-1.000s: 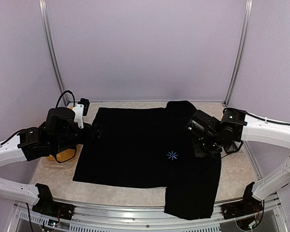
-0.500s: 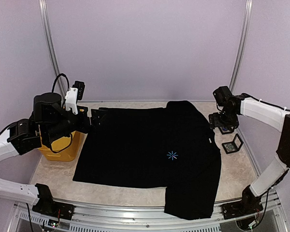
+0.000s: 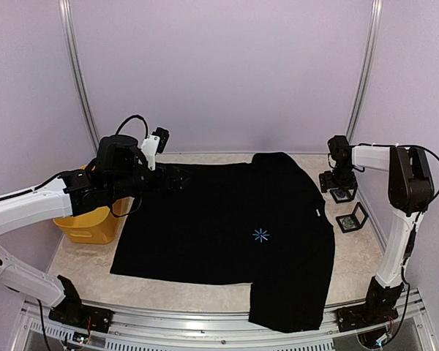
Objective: Pin the brooch onto the clothing
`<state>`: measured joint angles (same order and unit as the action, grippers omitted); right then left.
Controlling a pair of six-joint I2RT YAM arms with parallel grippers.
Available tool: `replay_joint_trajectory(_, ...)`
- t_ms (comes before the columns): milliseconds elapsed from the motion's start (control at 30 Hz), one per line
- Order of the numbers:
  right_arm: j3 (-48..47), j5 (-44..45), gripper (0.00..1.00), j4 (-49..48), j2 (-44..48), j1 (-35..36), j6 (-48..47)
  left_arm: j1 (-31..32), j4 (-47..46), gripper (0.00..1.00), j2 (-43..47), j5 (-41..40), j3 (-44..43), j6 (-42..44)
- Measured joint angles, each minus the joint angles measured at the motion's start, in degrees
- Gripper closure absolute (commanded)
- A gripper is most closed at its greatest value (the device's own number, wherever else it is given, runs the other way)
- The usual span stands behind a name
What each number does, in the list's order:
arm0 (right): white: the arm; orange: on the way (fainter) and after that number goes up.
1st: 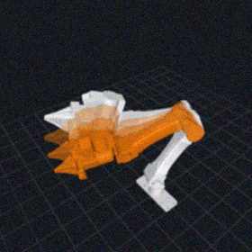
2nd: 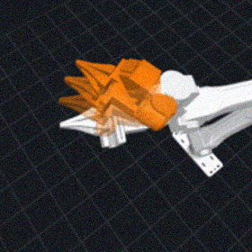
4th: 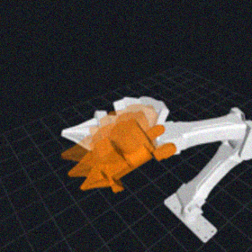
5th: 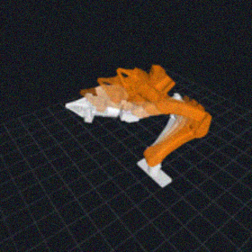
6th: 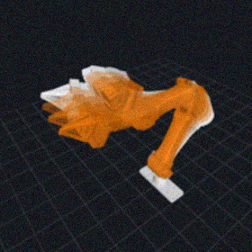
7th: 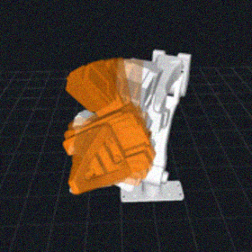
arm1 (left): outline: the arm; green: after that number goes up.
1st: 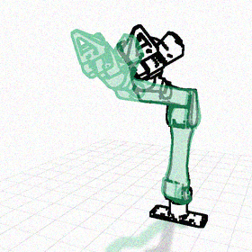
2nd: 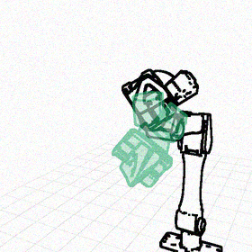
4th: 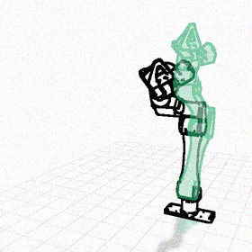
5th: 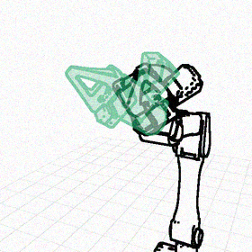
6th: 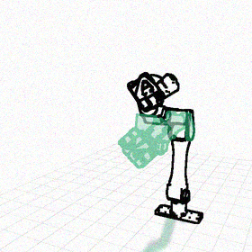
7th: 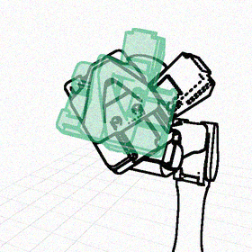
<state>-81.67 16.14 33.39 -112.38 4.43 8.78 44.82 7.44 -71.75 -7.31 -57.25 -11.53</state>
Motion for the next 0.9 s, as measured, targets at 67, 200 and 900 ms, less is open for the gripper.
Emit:
replay_joint_trajectory(67,-2.93,-0.11,0.1,-0.35,-2.89,-0.55,-0.74,-0.04,-0.9,0.01,-1.44,1.03,0.0,0.02)
replay_joint_trajectory(200,-7.61,-0.85,0.12,-0.39,-6.93,-1.29,-1.77,-0.11,-2.38,0.01,-3.04,2.05,0.26,0.04)
replay_joint_trajectory(900,-7.41,-2.27,0.31,-5.44,-11.17,-2.73,-0.24,-1.66,-2.73,0.01,-10.32,5.64,-1.4,5.05)
